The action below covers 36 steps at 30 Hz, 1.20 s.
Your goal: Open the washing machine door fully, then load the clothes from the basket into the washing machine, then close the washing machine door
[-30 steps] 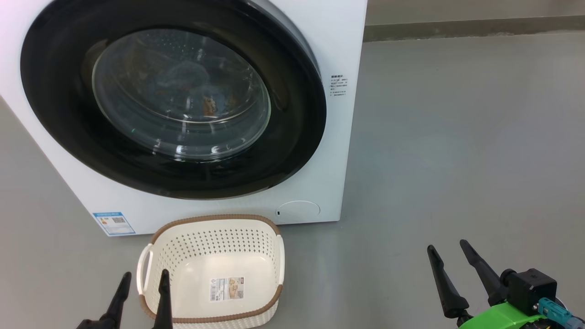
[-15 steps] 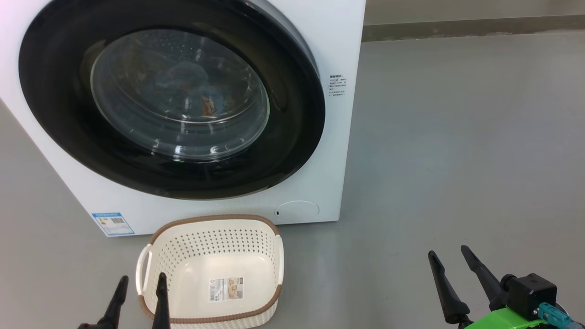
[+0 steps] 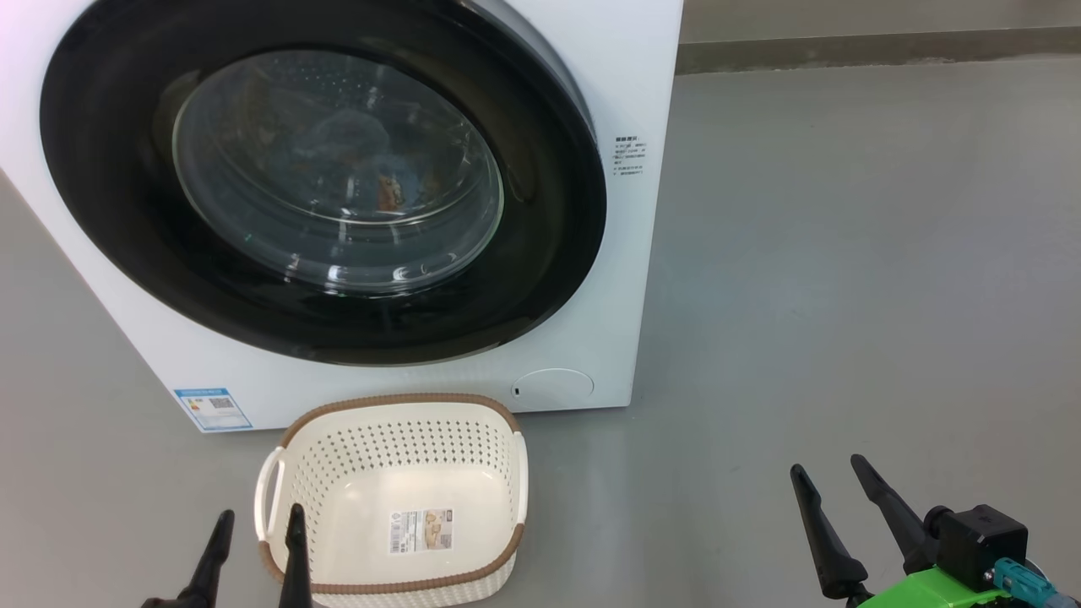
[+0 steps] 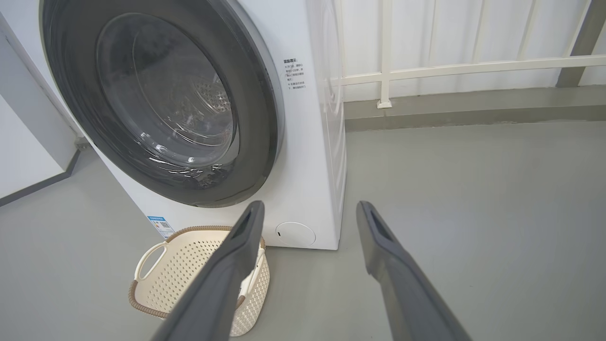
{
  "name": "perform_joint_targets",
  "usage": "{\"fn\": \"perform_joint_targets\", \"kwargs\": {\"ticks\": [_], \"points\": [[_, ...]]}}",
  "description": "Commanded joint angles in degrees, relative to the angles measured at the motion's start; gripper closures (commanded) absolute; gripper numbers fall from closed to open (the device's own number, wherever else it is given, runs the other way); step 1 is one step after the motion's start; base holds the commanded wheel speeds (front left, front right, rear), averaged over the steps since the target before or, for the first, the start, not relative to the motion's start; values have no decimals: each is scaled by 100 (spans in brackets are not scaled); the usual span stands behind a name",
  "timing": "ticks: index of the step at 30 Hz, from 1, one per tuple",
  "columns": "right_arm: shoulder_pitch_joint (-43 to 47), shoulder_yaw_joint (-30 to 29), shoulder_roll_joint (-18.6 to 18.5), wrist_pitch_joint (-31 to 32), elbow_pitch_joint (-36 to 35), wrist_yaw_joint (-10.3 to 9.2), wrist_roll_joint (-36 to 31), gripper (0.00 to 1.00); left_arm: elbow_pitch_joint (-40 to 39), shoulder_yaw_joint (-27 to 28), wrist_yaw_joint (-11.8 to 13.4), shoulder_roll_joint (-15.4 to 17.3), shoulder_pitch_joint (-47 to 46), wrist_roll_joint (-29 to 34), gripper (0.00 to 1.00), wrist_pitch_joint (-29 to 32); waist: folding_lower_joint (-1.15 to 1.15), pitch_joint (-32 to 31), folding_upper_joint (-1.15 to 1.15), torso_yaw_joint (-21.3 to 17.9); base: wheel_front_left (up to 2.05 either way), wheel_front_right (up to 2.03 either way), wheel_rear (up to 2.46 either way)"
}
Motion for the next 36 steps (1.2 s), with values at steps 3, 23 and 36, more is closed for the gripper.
{"fn": "perform_joint_targets", "kwargs": {"ticks": [3, 23, 36], "points": [[-92, 140, -24, -21, -175, -32, 34, 0, -163, 185, 73, 97, -171, -28, 0, -39, 0, 2, 0, 3, 0, 0, 0], [-73, 16, -38, 18, 405, -2, 807, 100, 329, 91, -103, -133, -71, -687, 100, 121, 1, 19, 0, -14, 0, 0, 0], [-213, 8, -79, 49, 563, -5, 1667, 100, 476, 263, -275, -175, -225, -1458, 100, 269, 1, 32, 0, -39, 0, 0, 0]]}}
